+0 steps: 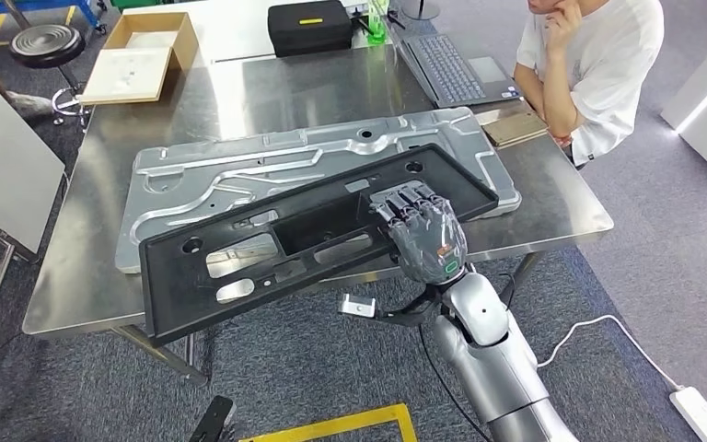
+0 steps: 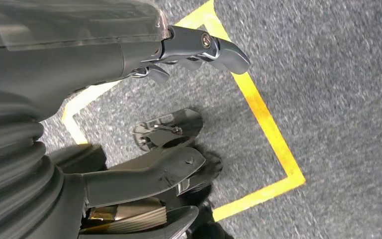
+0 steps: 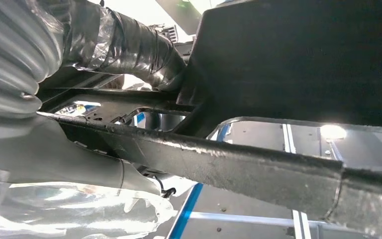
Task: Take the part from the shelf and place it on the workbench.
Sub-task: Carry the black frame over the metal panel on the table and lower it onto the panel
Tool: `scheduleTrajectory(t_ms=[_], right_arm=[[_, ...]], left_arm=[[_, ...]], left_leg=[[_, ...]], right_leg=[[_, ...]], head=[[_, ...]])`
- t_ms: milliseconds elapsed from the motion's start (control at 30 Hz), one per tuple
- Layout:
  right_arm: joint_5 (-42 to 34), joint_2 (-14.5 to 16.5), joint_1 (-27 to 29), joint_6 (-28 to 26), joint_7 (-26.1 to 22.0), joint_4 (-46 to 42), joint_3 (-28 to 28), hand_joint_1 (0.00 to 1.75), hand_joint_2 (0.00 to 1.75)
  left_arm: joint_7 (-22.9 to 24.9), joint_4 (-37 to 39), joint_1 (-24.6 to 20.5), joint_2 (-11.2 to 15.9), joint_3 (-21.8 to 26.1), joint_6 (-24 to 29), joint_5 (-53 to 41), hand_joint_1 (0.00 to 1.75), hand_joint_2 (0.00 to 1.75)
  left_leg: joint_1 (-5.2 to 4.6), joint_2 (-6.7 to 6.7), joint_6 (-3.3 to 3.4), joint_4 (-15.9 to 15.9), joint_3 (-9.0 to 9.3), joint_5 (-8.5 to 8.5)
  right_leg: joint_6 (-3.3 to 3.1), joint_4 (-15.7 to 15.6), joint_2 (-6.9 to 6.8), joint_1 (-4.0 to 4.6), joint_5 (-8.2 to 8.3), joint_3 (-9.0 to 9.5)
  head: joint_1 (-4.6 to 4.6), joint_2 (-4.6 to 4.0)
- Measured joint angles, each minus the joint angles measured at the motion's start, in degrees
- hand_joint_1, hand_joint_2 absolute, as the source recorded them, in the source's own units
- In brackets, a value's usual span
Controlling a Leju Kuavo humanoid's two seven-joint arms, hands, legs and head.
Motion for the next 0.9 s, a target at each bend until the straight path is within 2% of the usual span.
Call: scheduleTrajectory(t_ms=[33,67,100,167,233,267,333,400,467,533,567,600,633,667,733,767,833,900], right_arm=[[0.0,0.0,0.0,0.0,0.0,0.0,0.0,1.75,1.75],[0.0,0.0,0.1,0.0,0.0,0.0,0.0,1.75,1.75],[0.0,0.0,0.1,0.0,0.0,0.1,0.0,1.75,1.75],[0.0,0.0,0.1,0.0,0.0,0.1,0.0,1.75,1.75],[0.0,0.0,0.0,0.0,0.0,0.1,0.0,1.75,1.75],[0.0,0.0,0.0,0.0,0.0,0.1,0.0,1.75,1.75],[0.0,0.0,0.0,0.0,0.0,0.1,0.0,1.75,1.75],[0.0,0.0,0.0,0.0,0.0,0.0,0.0,1.75,1.75],[0.0,0.0,-0.1,0.0,0.0,0.0,0.0,1.75,1.75],[0.0,0.0,-0.1,0.0,0.0,0.0,0.0,1.75,1.75],[0.0,0.0,0.0,0.0,0.0,0.1,0.0,1.75,1.75],[0.0,0.0,0.0,0.0,0.0,0.1,0.0,1.75,1.75],[0.0,-0.1,0.0,0.0,0.0,0.1,0.0,1.75,1.75],[0.0,-0.1,0.0,0.0,0.0,0.1,0.0,1.75,1.75],[0.0,-0.1,0.0,0.0,0.0,0.1,0.0,1.75,1.75],[0.0,0.0,0.0,0.0,0.0,0.1,0.0,1.75,1.75],[0.0,0.0,-0.1,0.0,0.0,0.1,0.0,1.75,1.75],[0.2,0.0,-0.3,0.0,0.2,0.1,0.0,1.75,1.75]], left_arm=[[0.0,0.0,0.1,0.0,0.0,0.0,0.0,0.0,1.75],[0.0,0.0,0.1,0.0,0.0,0.0,0.0,0.0,1.75],[0.0,0.0,0.2,0.0,0.0,0.0,0.0,0.0,1.75],[0.0,0.0,0.1,0.0,0.0,0.0,0.0,0.0,1.75],[0.0,0.0,0.0,0.0,0.0,0.0,0.0,0.0,1.75],[0.0,0.0,0.0,0.0,0.0,0.0,0.0,0.0,1.75],[0.0,0.0,0.0,0.0,0.0,0.0,0.0,0.0,1.75],[0.0,0.0,0.0,0.0,0.0,0.0,0.0,0.0,1.75],[0.0,0.0,-0.1,0.0,0.0,0.0,0.0,0.0,1.75],[0.0,0.0,-0.1,0.0,0.0,0.0,0.0,0.0,1.75],[0.0,0.0,-0.1,0.0,0.0,0.0,0.0,0.0,1.75],[0.0,0.0,0.0,0.0,0.0,0.0,0.0,0.0,1.75],[0.0,0.0,0.0,0.0,0.0,0.0,0.0,0.0,1.75],[0.0,0.0,0.0,0.0,0.0,0.0,0.0,0.0,1.75],[0.0,0.0,-0.1,0.0,0.0,0.0,0.0,0.0,1.75],[0.0,0.0,-0.1,0.0,0.0,0.0,0.0,0.0,1.75],[-0.1,0.0,-0.1,0.0,0.0,0.0,0.0,0.0,1.75],[-1.0,0.0,-0.1,0.0,0.0,-0.2,-0.1,0.0,1.75]], left_leg=[[0.0,-0.01,-0.04,3.3,-1.6,-1.09],[0.0,0.0,-0.03,4.9,-2.42,-1.18],[-0.01,0.0,0.05,4.2,-2.11,-0.14],[-0.03,-0.02,0.4,-2.8,1.2,3.62],[-0.21,-0.11,0.82,-9.1,4.25,5.69],[-0.32,-0.15,1.02,-10.3,4.77,5.78],[-0.41,-0.2,1.5,-10.6,4.85,5.92],[-0.22,-0.16,2.12,-11.3,5.07,6.34],[-0.08,-0.1,2.58,-11.7,5.24,6.62],[-0.11,-0.07,2.7,-11.7,5.17,6.65],[-0.13,-0.07,2.7,-11.7,5.15,6.65],[-0.13,-0.07,2.69,-11.7,5.13,6.65],[-0.13,-0.08,2.66,-11.7,5.16,6.63],[-0.13,-0.09,2.59,-11.7,5.22,6.6],[-0.25,-0.1,2.16,-11.6,5.15,6.58],[-0.29,-0.09,1.83,-11.5,5.05,6.61],[-0.32,-0.06,1.1,-11.6,4.92,6.71],[-0.15,-0.01,0.51,-11.0,4.66,6.22]], right_leg=[[-0.09,0.0,0.02,0.15,-0.03,-0.01],[-0.15,0.1,0.07,0.26,-0.06,-0.01],[-0.17,0.2,0.14,0.34,-0.1,0.0],[-0.08,0.6,0.29,0.4,-0.29,0.02],[0.3,1.0,0.38,0.56,-0.51,-0.21],[0.55,1.2,0.41,0.6,-0.54,-0.34],[1.08,1.0,0.42,0.63,-0.4,-0.4],[1.61,1.7,0.36,0.58,-1.11,-0.66],[2.07,6.0,0.28,0.34,-3.78,-2.58],[2.45,12.5,0.23,0.05,-6.65,-5.7],[2.59,14.4,0.22,-0.11,-6.98,-6.66],[2.67,14.4,0.2,-0.25,-6.3,-6.71],[2.68,12.5,0.17,-0.37,-4.75,-5.74],[2.61,9.0,0.11,-0.44,-2.78,-4.01],[2.28,2.8,-0.04,-0.3,-0.59,-0.93],[2.09,1.2,-0.08,-0.13,-0.32,-0.26],[1.6,0.5,0.03,0.19,-0.38,-0.23],[0.87,0.0,0.14,0.05,-0.25,0.08]], head=[[0.01,0.0],[0.01,0.0],[0.01,0.0],[0.01,0.0],[0.02,0.0],[0.02,0.0],[0.02,0.0],[0.03,0.0],[0.03,0.0],[0.04,0.0],[0.04,0.0],[0.05,0.0],[0.04,0.0],[0.05,0.0],[0.03,0.0],[0.02,0.0],[0.02,0.0],[0.02,0.0]])
